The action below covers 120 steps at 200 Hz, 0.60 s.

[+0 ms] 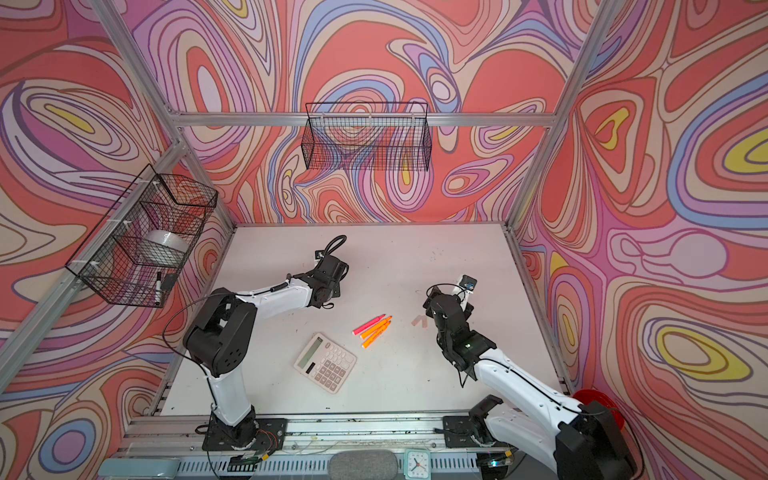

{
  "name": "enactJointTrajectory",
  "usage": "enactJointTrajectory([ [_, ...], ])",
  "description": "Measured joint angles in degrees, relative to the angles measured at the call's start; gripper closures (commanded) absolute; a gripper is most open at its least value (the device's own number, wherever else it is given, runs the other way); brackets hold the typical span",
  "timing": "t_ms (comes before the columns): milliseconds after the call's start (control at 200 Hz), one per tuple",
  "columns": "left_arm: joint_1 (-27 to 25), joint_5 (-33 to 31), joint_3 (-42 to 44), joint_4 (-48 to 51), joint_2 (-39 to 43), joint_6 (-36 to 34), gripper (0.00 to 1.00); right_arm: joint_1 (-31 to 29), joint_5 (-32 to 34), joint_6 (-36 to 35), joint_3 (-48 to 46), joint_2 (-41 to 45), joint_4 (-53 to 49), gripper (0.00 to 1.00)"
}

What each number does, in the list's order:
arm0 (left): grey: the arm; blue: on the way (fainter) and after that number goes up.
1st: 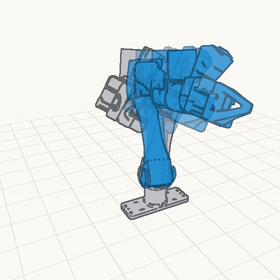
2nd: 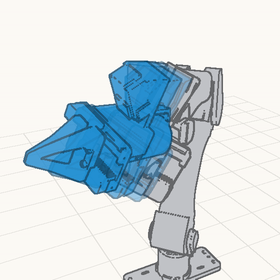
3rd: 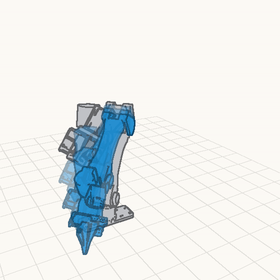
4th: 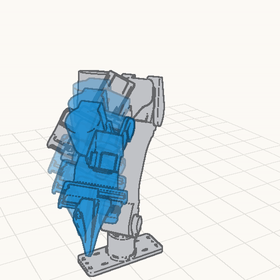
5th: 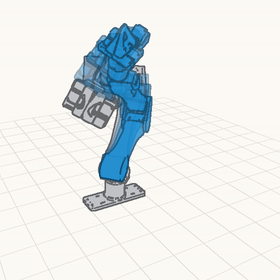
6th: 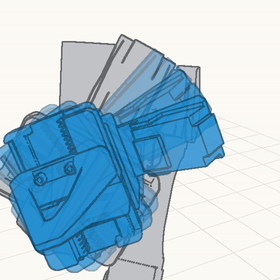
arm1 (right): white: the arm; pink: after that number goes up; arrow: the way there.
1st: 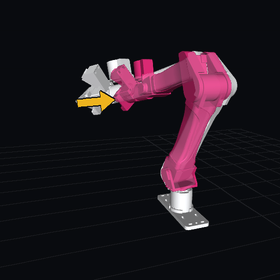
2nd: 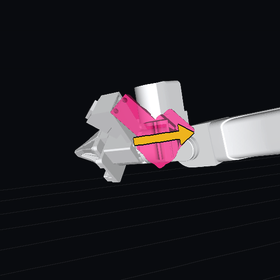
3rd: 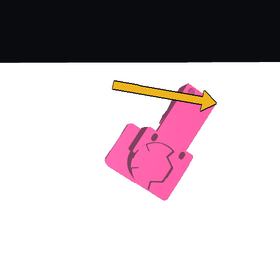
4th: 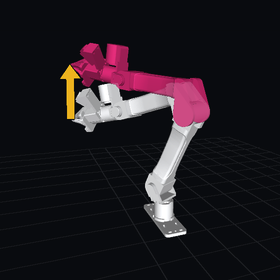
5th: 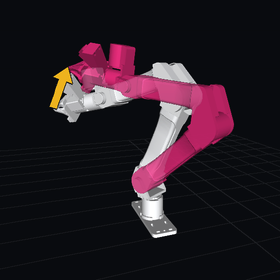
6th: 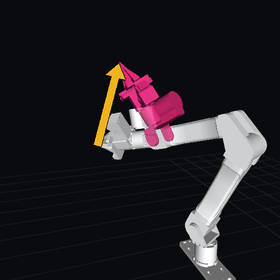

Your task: Insert the pens into the pen caps

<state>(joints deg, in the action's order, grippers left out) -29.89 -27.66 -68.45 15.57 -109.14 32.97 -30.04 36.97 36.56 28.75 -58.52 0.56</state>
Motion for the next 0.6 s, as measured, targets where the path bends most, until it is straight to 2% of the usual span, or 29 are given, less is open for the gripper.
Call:
enactJointTrajectory([
  [95,0.22,-0.72,-0.83,1.68,-1.57,0.52,1.0,0.85,1.9,-1.09,-0.04,-2.58,0.2,0.23],
  [230,0.2,-0.92,-1.97,2.78,-2.64,1.57,1.0,1.25,2.91,-2.05,0.02,-5.66,-0.44,0.22],
  [376,0.2,-1.46,-3.1,4.17,-3.32,2.58,1.0,1.25,4.7,-2.4,1.2,-5.29,-3.34,0.21],
  [536,0.22,-3.15,-4.33,5.16,-5.7,3.58,0.95,1.27,6.58,-2.21,1.6,-4.7,-3.82,0.22],
  [601,0.22,-3.82,-4.72,5.6,-6.95,3.87,0.89,1.25,6.69,-2.36,1.55,-4.87,-3.3,0.21],
])
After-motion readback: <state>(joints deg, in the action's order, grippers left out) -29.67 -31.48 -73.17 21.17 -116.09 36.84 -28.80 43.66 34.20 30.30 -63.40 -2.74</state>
